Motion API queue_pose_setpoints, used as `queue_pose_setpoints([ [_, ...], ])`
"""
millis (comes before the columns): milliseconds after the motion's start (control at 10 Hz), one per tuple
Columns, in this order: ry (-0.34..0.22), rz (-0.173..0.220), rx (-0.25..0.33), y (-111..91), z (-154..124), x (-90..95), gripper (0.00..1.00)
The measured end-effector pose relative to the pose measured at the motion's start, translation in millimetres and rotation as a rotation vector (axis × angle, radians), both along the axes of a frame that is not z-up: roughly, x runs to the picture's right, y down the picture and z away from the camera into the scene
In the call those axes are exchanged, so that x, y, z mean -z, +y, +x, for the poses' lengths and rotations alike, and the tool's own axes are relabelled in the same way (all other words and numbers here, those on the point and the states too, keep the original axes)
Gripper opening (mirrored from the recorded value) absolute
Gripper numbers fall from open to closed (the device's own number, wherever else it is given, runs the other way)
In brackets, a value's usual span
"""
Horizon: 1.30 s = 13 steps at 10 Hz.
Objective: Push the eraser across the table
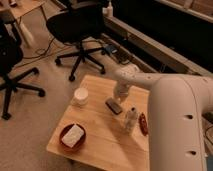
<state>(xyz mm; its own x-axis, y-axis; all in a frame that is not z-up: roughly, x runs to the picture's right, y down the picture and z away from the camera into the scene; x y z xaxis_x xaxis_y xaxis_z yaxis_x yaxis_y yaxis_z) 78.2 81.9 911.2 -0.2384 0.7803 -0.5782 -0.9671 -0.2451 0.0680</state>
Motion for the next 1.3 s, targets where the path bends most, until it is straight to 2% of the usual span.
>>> queue_pose_setpoints([
  [200, -0.045, -0.026, 0.104, 12, -38, 9.9, 0.0],
  [300, -0.045, -0.042, 0.134, 19, -46, 11.7, 0.0],
  [400, -0.022, -0.054, 0.157, 25, -49, 12.0, 0.0],
  [500, 0.014, -0.054, 0.157, 25, -45, 11.2, 0.0],
  [600, 0.042, -0.05, 0.15, 23, -41, 10.7, 0.0],
  [700, 0.078, -0.043, 0.117, 18, -32, 12.0, 0.0],
  [1000, 0.123, -0.011, 0.034, 6, -6, 16.0, 0.0],
  [1300, 0.154, 0.016, -0.022, 5, 13, 4.9, 0.0],
])
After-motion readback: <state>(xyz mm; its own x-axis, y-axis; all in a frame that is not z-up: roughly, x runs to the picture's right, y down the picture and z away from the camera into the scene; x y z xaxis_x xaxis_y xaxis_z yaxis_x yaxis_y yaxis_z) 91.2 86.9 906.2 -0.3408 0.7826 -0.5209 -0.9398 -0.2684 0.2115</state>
